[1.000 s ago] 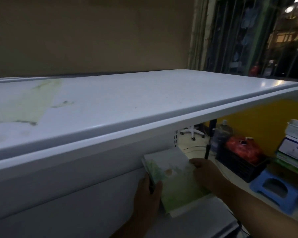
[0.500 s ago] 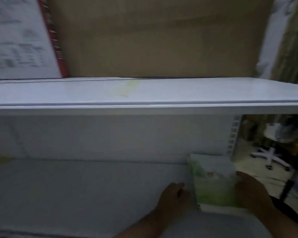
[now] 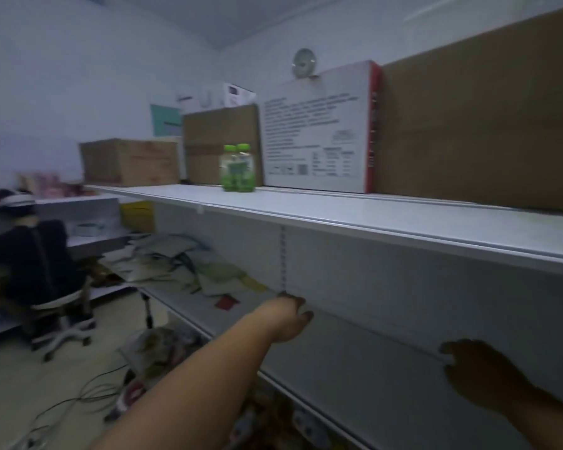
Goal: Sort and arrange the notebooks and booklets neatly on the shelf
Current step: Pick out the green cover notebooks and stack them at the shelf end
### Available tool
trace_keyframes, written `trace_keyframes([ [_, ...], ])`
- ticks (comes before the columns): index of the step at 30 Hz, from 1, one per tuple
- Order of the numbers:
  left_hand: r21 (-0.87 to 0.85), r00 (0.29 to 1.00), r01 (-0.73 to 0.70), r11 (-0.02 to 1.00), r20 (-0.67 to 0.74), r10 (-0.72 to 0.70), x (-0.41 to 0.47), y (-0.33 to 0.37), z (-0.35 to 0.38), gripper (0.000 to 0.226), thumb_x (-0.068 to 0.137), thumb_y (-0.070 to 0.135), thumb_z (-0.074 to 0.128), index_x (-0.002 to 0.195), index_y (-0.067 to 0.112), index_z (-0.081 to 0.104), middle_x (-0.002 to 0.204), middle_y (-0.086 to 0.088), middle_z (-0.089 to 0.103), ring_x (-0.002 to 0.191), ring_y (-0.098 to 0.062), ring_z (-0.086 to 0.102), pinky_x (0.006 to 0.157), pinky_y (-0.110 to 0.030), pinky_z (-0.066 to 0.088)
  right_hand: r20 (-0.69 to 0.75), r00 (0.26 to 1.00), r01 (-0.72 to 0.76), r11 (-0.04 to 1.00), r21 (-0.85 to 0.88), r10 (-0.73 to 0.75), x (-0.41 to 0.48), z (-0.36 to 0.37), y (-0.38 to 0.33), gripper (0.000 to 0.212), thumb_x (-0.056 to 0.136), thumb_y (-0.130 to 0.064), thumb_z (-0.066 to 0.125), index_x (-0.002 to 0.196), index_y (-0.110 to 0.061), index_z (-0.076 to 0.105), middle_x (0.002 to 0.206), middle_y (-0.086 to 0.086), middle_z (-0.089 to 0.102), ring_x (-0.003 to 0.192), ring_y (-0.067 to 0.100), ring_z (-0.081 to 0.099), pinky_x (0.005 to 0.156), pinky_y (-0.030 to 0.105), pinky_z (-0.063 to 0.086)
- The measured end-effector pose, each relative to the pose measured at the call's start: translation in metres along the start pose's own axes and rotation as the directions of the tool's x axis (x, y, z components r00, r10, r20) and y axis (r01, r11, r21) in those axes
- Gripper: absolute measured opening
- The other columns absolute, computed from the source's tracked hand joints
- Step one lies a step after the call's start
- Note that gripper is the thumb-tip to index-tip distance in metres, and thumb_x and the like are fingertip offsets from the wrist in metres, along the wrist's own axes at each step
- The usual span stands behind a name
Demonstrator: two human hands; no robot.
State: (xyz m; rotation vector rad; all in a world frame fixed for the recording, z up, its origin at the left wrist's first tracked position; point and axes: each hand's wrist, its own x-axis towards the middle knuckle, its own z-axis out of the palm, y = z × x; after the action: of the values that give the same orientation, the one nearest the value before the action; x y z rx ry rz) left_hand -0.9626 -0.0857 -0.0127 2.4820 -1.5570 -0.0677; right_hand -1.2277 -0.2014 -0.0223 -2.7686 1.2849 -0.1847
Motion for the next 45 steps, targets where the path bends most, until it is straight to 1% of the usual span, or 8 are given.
trace_keyframes([
  [2,0.002,0.996,0.034,0.999,-0.088,-0.033,-0.01,-0.066,-0.019,0.055,0.099,0.043,0.034,0.146,0.014,0.032,0.154,-0.007,0.029,0.14,-0.024,0.028,0.113,-0.033,0.026,0.053,0.994,0.091,0.996,0.02,-0.092,0.032,0.026,-0.058,0.049,0.097,-0.036,0.037,0.145,-0.026,0.03,0.152,-0.003,0.03,0.138,0.015,0.03,0.111,0.021,0.027],
  [8,0.123,0.979,0.199,0.972,0.011,-0.202,-0.055,-0.254,-0.052,0.059,0.1,0.049,0.028,0.15,0.018,0.023,0.159,-0.003,0.014,0.148,-0.022,0.002,0.119,-0.041,0.012,0.249,0.908,0.351,0.936,-0.015,-0.336,0.111,0.07,-0.275,0.053,0.092,-0.031,0.045,0.143,-0.022,0.034,0.152,0.007,0.027,0.136,0.025,0.032,0.111,0.03,0.031],
  [13,0.172,0.943,0.329,0.929,-0.003,-0.333,-0.072,-0.364,-0.074,0.062,0.098,0.053,0.026,0.151,0.022,0.019,0.16,-0.003,0.007,0.148,-0.021,-0.001,0.118,-0.043,0.007,0.231,0.858,0.466,0.885,0.025,-0.458,0.145,0.091,-0.393,0.06,0.096,-0.03,0.045,0.149,-0.02,0.019,0.159,0.008,0.006,0.145,0.027,0.013,0.115,0.037,0.024],
  [20,0.136,0.959,0.284,0.949,-0.024,-0.284,-0.044,-0.428,-0.075,0.061,0.098,0.053,0.026,0.151,0.024,0.018,0.161,0.0,0.002,0.148,-0.017,-0.006,0.118,-0.041,0.001,0.235,0.826,0.52,0.854,0.036,-0.513,0.2,0.109,-0.47,0.059,0.098,-0.029,0.042,0.15,-0.019,0.014,0.159,0.009,0.0,0.146,0.028,0.005,0.116,0.039,0.022],
  [27,0.163,0.973,0.216,0.963,0.041,-0.225,0.028,-0.48,-0.063,0.061,0.098,0.054,0.028,0.151,0.026,0.019,0.161,-0.001,0.004,0.148,-0.017,-0.005,0.12,-0.039,0.002,0.114,0.878,0.453,0.884,0.117,-0.465,0.309,0.138,-0.511,0.049,0.092,-0.033,0.045,0.138,-0.016,0.036,0.146,0.012,0.031,0.13,0.03,0.038,0.103,0.033,0.037],
  [36,0.115,0.977,0.211,0.971,0.014,-0.214,0.121,-0.562,-0.1,0.054,0.099,0.048,0.033,0.147,0.023,0.03,0.152,-0.001,0.03,0.136,-0.017,0.033,0.109,-0.029,0.029,-0.071,0.894,0.439,0.832,0.341,-0.442,0.443,0.143,-0.592,0.059,0.096,-0.032,0.048,0.148,-0.015,0.024,0.154,0.009,0.025,0.139,0.026,0.028,0.109,0.035,0.031],
  [42,-0.039,0.991,0.132,0.99,0.03,-0.131,0.168,-0.611,-0.102,0.045,0.099,0.042,0.038,0.14,0.024,0.043,0.144,0.003,0.045,0.127,-0.014,0.044,0.105,-0.027,0.037,0.006,0.869,0.495,0.869,0.025,-0.495,0.492,0.176,-0.639,0.072,0.095,-0.03,0.048,0.151,-0.02,0.005,0.159,0.008,-0.004,0.146,0.028,0.001,0.118,0.043,0.013],
  [45,-0.133,0.996,0.087,0.987,0.0,-0.087,0.189,-0.639,-0.112,0.04,0.098,0.035,0.041,0.133,0.018,0.052,0.131,0.0,0.056,0.114,-0.015,0.055,0.095,-0.026,0.046,0.011,0.863,0.505,0.859,-0.087,-0.506,0.505,0.186,-0.647,0.064,0.095,-0.04,0.045,0.149,-0.018,0.018,0.156,0.007,0.019,0.142,0.023,0.021,0.116,0.041,0.02],
])
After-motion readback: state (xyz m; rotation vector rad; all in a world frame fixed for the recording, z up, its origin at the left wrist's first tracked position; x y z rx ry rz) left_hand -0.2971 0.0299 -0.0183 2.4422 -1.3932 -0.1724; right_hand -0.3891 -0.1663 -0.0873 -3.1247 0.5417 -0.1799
